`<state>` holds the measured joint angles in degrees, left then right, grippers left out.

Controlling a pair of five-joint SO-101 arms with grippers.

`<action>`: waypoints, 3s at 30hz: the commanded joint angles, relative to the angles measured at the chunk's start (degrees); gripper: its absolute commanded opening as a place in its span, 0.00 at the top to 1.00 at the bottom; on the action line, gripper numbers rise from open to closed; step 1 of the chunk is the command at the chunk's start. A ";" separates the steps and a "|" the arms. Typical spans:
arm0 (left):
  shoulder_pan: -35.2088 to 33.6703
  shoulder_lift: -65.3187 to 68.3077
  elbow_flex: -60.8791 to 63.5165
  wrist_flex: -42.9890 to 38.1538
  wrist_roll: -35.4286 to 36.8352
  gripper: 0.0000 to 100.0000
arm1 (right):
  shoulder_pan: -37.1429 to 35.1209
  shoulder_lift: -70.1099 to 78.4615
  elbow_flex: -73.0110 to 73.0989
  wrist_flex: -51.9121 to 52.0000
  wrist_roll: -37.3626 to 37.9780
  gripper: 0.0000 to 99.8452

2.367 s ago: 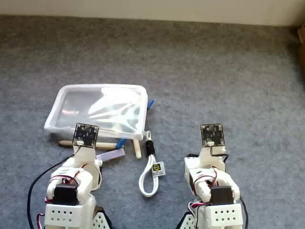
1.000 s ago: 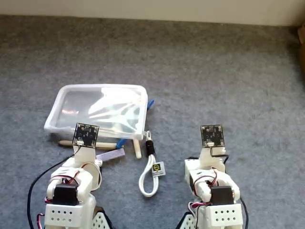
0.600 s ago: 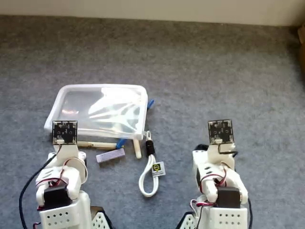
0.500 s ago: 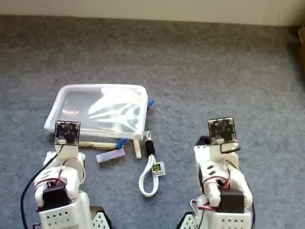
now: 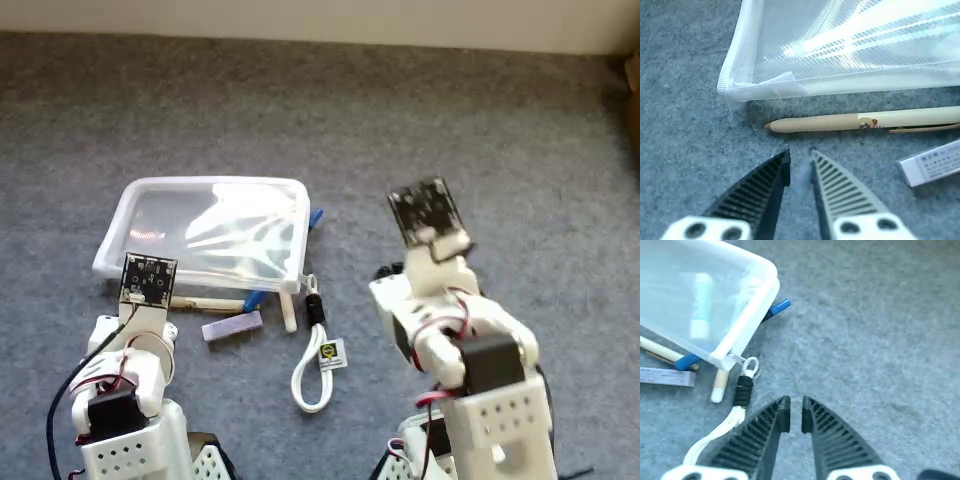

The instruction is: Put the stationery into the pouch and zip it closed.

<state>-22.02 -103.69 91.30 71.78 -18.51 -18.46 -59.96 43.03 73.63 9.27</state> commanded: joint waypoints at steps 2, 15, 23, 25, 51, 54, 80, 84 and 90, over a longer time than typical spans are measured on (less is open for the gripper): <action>-1.10 -0.57 0.22 2.20 -0.53 0.80 | -8.48 12.00 -6.29 -0.84 -4.92 0.83; -1.10 -0.57 0.40 2.11 -0.62 0.81 | -17.36 36.18 -6.11 -18.42 -10.81 0.83; -1.10 -0.57 0.40 2.11 -0.62 0.81 | -17.54 45.93 -6.11 -19.56 -10.64 0.85; -1.10 -0.57 0.40 2.11 -0.62 0.81 | -17.54 47.96 -6.29 -19.65 -10.64 0.85; -1.10 -0.57 1.19 2.11 -0.62 0.81 | -17.63 53.93 -3.91 -23.52 -10.46 0.98; -1.10 -0.57 1.19 2.11 -0.62 0.81 | -17.63 53.85 -4.09 -23.25 -10.46 0.99; -0.04 -0.57 -21.05 2.55 21.27 0.68 | -29.32 18.33 -4.53 -15.87 4.04 0.99; 3.03 -0.57 -26.51 2.90 23.47 0.67 | -29.41 16.92 -4.53 -20.62 3.78 0.99; 13.23 -0.66 -31.34 10.11 23.47 0.67 | -29.41 16.66 -4.18 -25.54 3.60 0.99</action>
<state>-15.34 -104.04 64.48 78.64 4.44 -47.47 -40.62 39.69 51.03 12.53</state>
